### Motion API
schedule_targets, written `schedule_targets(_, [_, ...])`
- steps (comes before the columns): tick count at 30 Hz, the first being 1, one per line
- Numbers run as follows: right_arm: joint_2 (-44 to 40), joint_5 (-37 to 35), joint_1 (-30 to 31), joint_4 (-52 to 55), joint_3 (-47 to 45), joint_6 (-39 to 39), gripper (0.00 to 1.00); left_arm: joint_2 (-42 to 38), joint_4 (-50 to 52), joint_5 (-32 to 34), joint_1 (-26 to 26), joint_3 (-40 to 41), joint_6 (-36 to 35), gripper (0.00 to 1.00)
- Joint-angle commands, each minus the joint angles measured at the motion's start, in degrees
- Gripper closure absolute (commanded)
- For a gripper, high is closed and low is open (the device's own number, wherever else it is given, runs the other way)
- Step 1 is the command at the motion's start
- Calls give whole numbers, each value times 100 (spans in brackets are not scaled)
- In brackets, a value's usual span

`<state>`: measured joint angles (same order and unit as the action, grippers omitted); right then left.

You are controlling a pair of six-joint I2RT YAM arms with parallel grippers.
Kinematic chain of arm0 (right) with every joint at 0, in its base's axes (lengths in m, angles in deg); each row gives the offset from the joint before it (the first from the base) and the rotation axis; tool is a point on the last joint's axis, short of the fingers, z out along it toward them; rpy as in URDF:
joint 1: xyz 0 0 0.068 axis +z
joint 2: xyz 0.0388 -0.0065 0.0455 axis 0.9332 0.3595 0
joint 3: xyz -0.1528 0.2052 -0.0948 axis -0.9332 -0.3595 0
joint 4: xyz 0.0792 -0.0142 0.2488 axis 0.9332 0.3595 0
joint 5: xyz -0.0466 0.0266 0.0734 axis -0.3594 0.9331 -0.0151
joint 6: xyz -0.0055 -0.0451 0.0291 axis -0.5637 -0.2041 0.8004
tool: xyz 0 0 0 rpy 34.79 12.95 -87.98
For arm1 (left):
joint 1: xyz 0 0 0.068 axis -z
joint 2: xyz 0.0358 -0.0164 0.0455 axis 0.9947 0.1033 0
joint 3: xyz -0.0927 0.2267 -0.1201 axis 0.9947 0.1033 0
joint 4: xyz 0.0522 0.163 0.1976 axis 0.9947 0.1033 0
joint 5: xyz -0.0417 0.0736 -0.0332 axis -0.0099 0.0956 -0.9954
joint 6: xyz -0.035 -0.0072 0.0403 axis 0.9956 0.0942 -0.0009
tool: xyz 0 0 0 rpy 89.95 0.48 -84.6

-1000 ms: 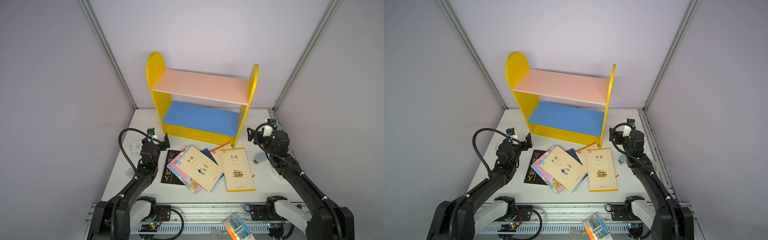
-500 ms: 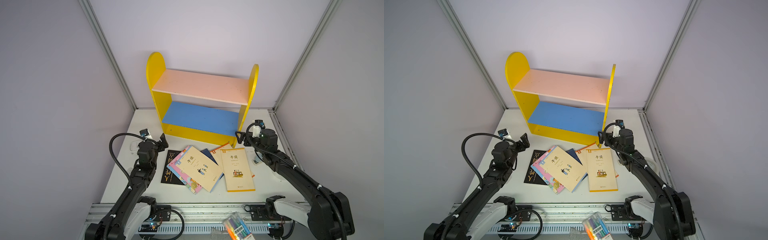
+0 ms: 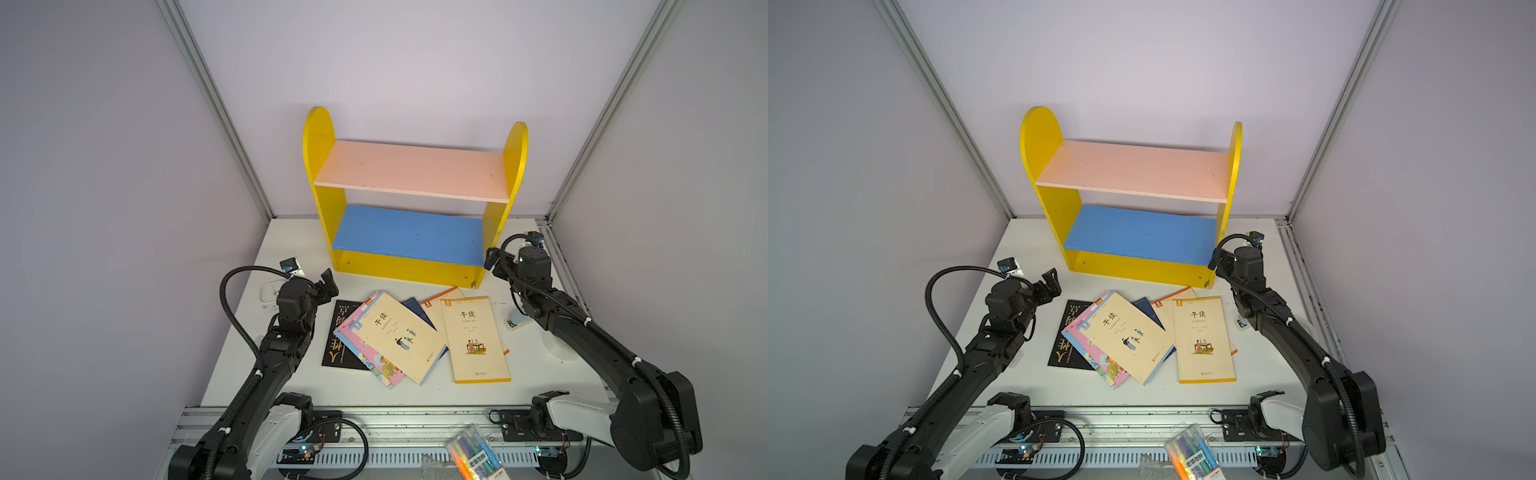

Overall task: Stacking books/files
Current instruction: Rotate the bookshelf at the top-center of the table.

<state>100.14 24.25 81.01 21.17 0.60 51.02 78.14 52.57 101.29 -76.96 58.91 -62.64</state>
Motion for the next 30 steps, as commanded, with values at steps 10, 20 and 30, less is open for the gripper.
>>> schedule_targets(10, [567,16,-1070,525,756,-27,2,300,124,-15,7,-348,56,3])
schedule_targets(20, [149,1365,-1050,379,530,-46,2,1764,-146,-500,-2,-1700,-941,3])
schedule_targets(30, [-837,2163,-1034,597,-5,-523,2,3162,-623,-598,-38,-2812,-1556,19])
